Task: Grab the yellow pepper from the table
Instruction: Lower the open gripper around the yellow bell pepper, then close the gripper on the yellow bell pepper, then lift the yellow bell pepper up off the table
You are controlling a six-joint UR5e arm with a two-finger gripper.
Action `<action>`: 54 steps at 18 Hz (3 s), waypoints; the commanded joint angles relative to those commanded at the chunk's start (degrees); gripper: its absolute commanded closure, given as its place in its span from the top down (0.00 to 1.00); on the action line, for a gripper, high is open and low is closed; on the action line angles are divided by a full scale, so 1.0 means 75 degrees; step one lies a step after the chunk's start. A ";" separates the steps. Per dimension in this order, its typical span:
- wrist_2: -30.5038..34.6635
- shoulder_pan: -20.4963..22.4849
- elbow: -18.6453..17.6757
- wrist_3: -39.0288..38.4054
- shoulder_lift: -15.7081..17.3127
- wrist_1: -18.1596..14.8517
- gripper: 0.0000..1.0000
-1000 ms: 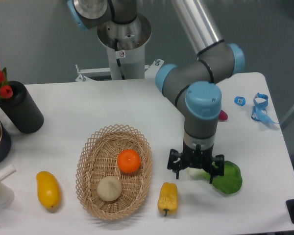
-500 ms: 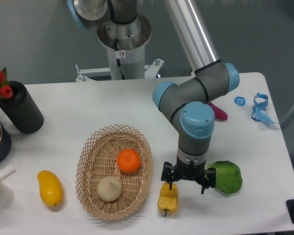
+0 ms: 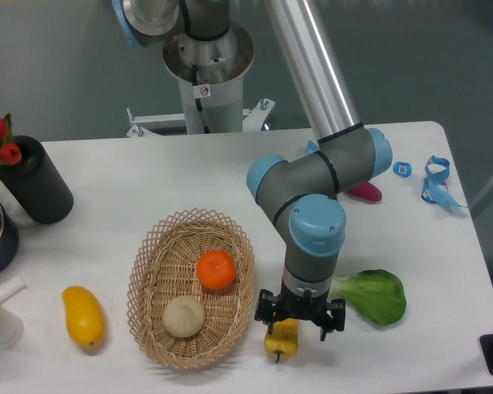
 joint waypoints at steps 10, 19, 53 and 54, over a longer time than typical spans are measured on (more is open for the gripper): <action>0.0012 -0.0083 -0.0082 -0.0082 -0.0035 0.0000 1.00; 0.0070 -0.0083 -0.0105 -0.0036 -0.0129 0.0000 0.99; -0.0047 0.0562 0.0199 0.2766 0.1804 -0.0047 0.22; -0.0058 0.0574 0.0211 0.2766 0.1816 -0.0047 0.22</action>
